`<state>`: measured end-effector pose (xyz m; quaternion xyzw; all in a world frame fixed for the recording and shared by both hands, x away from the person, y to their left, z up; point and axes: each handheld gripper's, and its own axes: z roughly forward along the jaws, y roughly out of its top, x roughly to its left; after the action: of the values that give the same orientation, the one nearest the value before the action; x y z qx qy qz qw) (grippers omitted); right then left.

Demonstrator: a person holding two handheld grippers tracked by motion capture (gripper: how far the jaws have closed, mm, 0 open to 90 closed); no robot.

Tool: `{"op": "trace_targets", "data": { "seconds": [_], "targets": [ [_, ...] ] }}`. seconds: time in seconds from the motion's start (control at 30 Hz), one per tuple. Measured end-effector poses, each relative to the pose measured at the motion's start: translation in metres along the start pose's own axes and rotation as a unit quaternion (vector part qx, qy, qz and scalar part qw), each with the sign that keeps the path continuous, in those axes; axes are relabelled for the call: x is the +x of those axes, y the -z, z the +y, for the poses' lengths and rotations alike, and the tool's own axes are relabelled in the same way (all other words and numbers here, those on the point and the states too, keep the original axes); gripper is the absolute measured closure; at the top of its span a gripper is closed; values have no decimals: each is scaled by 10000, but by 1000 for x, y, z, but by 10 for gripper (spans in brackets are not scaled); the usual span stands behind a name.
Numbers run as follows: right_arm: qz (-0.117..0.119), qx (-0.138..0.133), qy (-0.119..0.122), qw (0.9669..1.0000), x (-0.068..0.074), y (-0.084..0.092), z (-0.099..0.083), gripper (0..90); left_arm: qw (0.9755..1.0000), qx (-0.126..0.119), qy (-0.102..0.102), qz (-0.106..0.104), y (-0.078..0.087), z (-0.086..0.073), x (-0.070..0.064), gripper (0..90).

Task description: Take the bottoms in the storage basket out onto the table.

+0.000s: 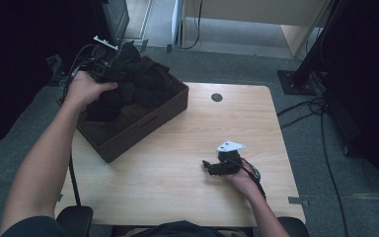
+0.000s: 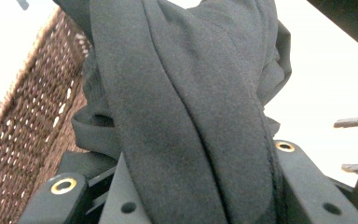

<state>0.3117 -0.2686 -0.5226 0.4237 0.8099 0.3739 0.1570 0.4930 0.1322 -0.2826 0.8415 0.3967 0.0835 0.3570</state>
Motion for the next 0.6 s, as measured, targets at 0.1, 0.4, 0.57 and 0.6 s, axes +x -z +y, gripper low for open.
{"op": "trace_targets", "data": {
  "seconds": [0.1, 0.4, 0.57, 0.6],
  "targets": [
    [-7, 10, 23, 10000, 0, -1, 1, 142, 9999, -151, 21, -29, 9, 2, -9, 675],
    [-8, -5, -30, 10000, 1, 2, 2, 142, 9994, -276, -143, -161, 30, 7, -39, 674],
    [-51, -43, -60, 10000, -6, 4, 1, 143, 9985, -291, -370, -282, 36, 7, -66, 673],
    [-56, -48, -77, 9999, -7, 5, 0, 143, 9981, -300, -417, -332, 35, 7, -72, 673]
  ]
}}
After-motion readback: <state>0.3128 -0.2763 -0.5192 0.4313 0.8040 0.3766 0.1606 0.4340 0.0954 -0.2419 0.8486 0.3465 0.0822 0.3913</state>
